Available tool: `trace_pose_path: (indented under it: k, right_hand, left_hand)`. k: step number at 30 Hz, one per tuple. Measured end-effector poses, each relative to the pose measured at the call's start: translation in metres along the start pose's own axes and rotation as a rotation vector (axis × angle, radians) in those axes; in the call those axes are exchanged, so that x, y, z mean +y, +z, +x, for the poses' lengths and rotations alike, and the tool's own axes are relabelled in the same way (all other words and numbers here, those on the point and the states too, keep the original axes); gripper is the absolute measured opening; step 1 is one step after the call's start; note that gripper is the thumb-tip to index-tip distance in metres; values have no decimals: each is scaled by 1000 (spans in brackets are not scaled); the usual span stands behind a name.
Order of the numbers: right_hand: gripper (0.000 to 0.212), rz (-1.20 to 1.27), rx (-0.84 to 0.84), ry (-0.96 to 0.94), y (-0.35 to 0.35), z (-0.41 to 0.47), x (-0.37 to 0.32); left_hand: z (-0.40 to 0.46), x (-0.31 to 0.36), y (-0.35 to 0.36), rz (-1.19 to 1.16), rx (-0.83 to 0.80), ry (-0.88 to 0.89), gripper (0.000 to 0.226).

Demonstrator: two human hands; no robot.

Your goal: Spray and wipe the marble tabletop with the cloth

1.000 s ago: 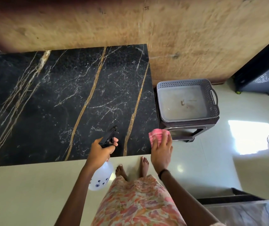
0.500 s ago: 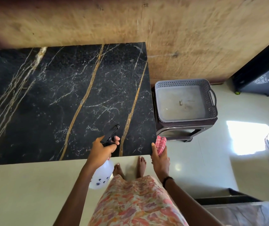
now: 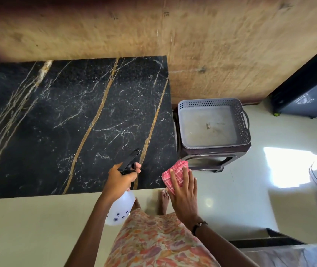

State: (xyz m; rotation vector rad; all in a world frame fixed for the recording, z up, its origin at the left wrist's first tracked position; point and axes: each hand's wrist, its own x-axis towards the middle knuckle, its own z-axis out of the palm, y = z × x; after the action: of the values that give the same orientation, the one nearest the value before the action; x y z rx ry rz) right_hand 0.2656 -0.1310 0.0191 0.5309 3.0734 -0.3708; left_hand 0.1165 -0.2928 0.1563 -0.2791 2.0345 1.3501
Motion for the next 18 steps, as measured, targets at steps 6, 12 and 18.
trace_pose_path:
  k: [6, 12, 18]
  right_hand:
    - [59, -151, -73, -379, -15, 53, 3]
    - [58, -114, -103, -289, -11, 171, -18]
    - [63, -119, -74, -219, -11, 226, -26]
  left_hand:
    - [8, 7, 10, -32, -43, 31, 29]
    - [26, 29, 14, -50, -18, 41, 29]
    - [58, 56, 2, -83, 4, 62, 35]
